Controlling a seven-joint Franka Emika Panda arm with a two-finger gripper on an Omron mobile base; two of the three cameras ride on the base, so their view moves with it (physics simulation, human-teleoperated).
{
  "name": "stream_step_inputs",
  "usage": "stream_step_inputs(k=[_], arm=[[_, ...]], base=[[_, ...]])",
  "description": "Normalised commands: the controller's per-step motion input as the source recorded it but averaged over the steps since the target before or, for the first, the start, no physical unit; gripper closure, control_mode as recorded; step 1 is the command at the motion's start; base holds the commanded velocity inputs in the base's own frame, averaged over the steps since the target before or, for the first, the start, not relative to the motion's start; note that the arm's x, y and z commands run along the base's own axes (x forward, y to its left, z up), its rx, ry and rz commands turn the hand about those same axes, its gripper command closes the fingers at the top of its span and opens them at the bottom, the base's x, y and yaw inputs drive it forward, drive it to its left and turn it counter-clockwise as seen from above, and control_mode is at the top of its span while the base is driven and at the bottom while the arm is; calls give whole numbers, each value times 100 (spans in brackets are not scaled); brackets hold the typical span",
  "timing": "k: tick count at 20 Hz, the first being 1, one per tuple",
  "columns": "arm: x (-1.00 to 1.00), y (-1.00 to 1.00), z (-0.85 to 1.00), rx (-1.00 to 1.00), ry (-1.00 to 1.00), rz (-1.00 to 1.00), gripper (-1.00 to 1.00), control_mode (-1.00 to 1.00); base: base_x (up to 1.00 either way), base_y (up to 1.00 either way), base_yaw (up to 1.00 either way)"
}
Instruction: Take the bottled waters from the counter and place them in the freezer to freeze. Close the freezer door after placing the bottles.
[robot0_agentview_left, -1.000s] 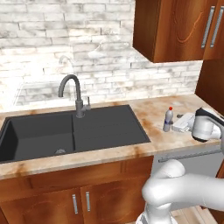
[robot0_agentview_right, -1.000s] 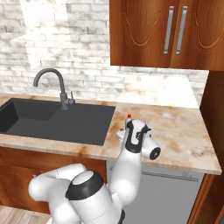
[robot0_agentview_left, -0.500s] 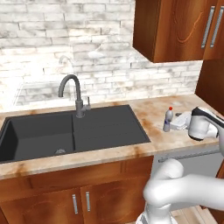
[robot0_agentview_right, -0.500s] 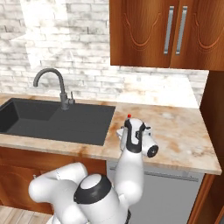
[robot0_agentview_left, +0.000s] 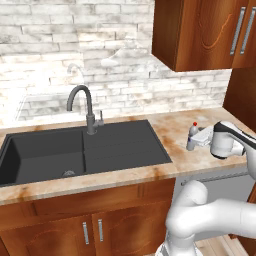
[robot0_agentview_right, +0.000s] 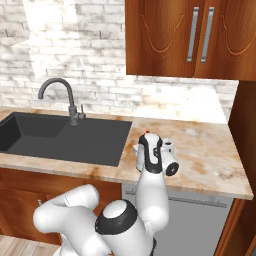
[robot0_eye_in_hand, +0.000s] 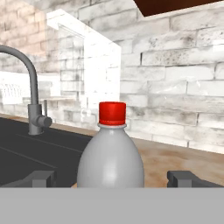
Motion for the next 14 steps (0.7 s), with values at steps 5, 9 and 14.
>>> stream_step_inputs(k=[5, 9, 14], arm=[[18, 0, 0, 0, 2, 0, -100, -100], [2, 0, 0, 0, 1, 0, -100, -100], [0, 0, 0, 0, 0, 0, -100, -100]], base=[[0, 0, 0], [0, 0, 0], [0, 0, 0]])
